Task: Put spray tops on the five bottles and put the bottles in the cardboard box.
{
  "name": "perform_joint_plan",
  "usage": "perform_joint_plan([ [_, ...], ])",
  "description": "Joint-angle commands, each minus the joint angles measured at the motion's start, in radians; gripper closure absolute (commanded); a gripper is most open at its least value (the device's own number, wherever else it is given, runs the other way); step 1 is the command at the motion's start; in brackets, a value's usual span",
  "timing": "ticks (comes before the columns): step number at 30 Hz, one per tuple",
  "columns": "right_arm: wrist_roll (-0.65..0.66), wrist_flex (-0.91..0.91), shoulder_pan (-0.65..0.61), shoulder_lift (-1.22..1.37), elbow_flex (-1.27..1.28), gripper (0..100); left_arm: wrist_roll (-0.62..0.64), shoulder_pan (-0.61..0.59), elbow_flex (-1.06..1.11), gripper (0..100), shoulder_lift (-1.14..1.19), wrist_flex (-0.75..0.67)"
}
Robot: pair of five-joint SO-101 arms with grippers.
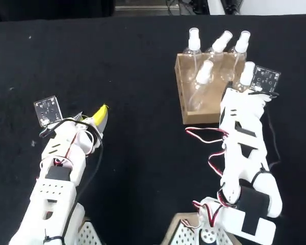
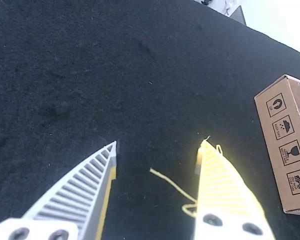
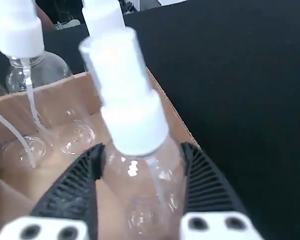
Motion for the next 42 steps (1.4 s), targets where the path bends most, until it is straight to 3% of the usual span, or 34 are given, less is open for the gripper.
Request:
perform_joint_plan([
  [1, -0.005, -0.031, -0.015, -0.008, -0.010, 86.4, 0.003, -0.007, -0.018, 75, -0.009, -0.020],
  [11, -0.005, -0.031, -0.012, -0.008, 0.001, 85.5, 0.003, -0.007, -0.018, 75, -0.009, -0.020],
  [19, -0.005, -0.031, -0.015, -0.008, 0.022, 68.5, 0.003, -0.007, -0.019, 75, -0.009, -0.020],
  [30, -0.005, -0.025, -0.008, -0.021, 0.030, 68.4, 0.003, -0.007, -0.019, 75, -0.009, -0.020],
  [42, -0.005, -0.025, -0.032, -0.280, 0.183, 68.0, 0.002, -0.007, -0.019, 75, -0.009, -0.021],
])
